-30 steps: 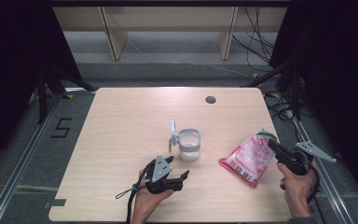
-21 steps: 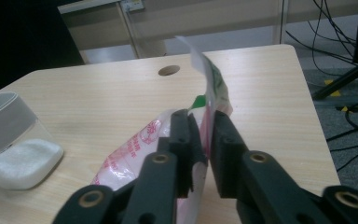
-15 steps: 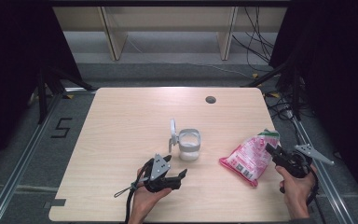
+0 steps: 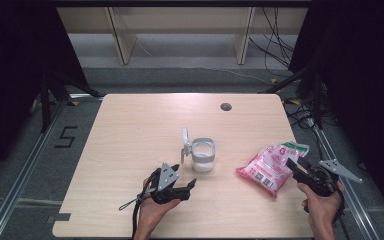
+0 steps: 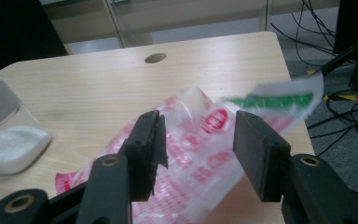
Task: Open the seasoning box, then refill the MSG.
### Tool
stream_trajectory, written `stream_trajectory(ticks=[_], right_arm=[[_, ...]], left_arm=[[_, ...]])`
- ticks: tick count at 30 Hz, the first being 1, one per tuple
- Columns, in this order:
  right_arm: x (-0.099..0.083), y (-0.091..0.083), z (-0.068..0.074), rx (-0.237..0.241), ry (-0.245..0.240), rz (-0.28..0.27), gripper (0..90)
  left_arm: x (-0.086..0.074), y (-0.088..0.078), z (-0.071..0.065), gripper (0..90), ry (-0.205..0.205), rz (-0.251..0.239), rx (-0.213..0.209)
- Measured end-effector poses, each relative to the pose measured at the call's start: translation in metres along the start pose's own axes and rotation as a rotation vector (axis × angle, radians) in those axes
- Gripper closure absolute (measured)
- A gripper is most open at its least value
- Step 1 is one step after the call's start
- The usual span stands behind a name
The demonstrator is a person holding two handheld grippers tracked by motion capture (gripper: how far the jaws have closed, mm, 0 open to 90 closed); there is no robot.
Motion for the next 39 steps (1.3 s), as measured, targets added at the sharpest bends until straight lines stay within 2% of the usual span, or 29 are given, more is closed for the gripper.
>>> stream_trajectory(ticks=[1,5,6,8,9,10,12,14,15,17,18,19,22,23,24,25,26,27,28,30,31,32,33,34,35,36,37,39], right_arm=[[0.001,-0.003,0.002,-0.004,-0.004,0.035,50.9],[0.000,-0.003,0.006,0.030,-0.021,0.038,51.3],[0.000,-0.003,0.008,0.033,0.000,0.019,51.4],[0.000,-0.004,0.008,0.031,-0.027,0.036,51.4],[0.000,-0.005,0.011,0.029,-0.010,0.027,51.4],[0.000,-0.005,0.010,0.036,-0.034,0.037,51.3],[-0.001,-0.005,0.014,0.036,-0.031,0.029,51.3],[-0.001,-0.006,0.015,0.052,-0.057,0.040,51.0],[-0.002,-0.007,0.019,0.043,-0.035,0.045,51.0],[-0.003,-0.005,0.020,0.079,-0.058,0.029,50.1],[-0.005,-0.005,0.025,0.057,-0.040,0.049,49.5],[-0.006,-0.005,0.026,0.065,-0.070,0.062,48.4],[-0.010,-0.002,0.033,0.090,-0.082,0.065,46.5],[-0.011,-0.002,0.037,0.108,-0.064,0.063,46.2],[-0.012,-0.002,0.038,0.105,-0.079,0.066,46.1],[-0.012,-0.003,0.039,0.113,-0.105,0.095,45.8],[-0.012,-0.003,0.044,0.119,-0.080,0.084,45.6],[-0.013,-0.002,0.044,0.125,-0.127,0.079,45.3],[-0.013,-0.002,0.047,0.120,-0.120,0.090,45.2],[-0.015,-0.002,0.048,0.115,-0.155,0.107,45.2],[-0.016,-0.003,0.052,0.130,-0.119,0.123,45.2],[-0.017,-0.001,0.053,0.134,-0.107,0.087,45.1],[-0.018,0.000,0.051,0.133,-0.146,0.098,44.9],[-0.017,-0.002,0.051,0.129,-0.161,0.120,44.8],[-0.018,-0.002,0.052,0.136,-0.157,0.101,44.8],[-0.019,-0.002,0.053,0.146,-0.134,0.100,44.7],[-0.020,-0.004,0.055,0.147,-0.118,0.115,44.7],[-0.021,-0.004,0.054,0.153,-0.132,0.113,44.4]], left_arm=[[0.000,0.000,0.001,24.7,0.005,0.003,0.001],[0.000,-0.001,0.002,24.8,0.005,0.005,0.007],[-0.001,-0.001,0.003,24.8,0.007,0.007,0.005],[-0.001,-0.001,0.004,24.8,0.008,0.013,0.007],[-0.001,-0.002,0.005,24.8,0.005,0.011,0.013],[-0.001,-0.002,0.005,24.8,0.002,0.009,0.015],[-0.001,-0.002,0.006,24.8,-0.002,0.012,0.020],[0.000,-0.002,0.007,24.8,0.001,0.012,0.020],[0.000,-0.002,0.007,24.8,0.001,0.011,0.021],[0.000,-0.002,0.008,24.8,0.003,0.014,0.025],[0.000,-0.003,0.008,24.8,0.002,0.012,0.027],[0.000,-0.002,0.009,24.8,0.003,0.006,0.021],[0.000,-0.003,0.013,24.7,0.002,0.012,0.037],[0.000,-0.003,0.015,24.7,0.001,0.014,0.039],[0.001,-0.003,0.017,24.7,0.000,0.014,0.046],[0.001,-0.003,0.018,24.7,-0.003,0.013,0.049],[0.001,-0.003,0.020,24.7,-0.005,0.015,0.054],[0.002,-0.004,0.023,24.7,-0.003,0.020,0.056],[0.002,-0.004,0.024,24.8,-0.002,0.019,0.061],[0.003,-0.005,0.027,24.8,-0.011,0.019,0.071],[0.004,-0.006,0.029,24.9,-0.013,0.015,0.075],[0.004,-0.006,0.030,24.9,-0.014,0.019,0.077],[0.005,-0.006,0.031,24.9,-0.014,0.016,0.081],[0.006,-0.007,0.033,24.9,-0.010,0.016,0.084],[0.007,-0.006,0.034,24.9,-0.013,0.016,0.084],[0.008,-0.006,0.037,24.9,0.008,0.018,0.087],[0.009,-0.006,0.037,24.9,-0.013,0.020,0.093],[0.010,-0.005,0.039,25.0,-0.016,0.019,0.093]])
Point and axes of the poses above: each handheld gripper's, and its own axes: y roughly forward along the jaws, x roughly out of its top, z roughly to its left, the point moved 1 cm from there along y, roughly forward along the jaws, and after that the axes turned 5 degrees about x, right-handed, at the moved point
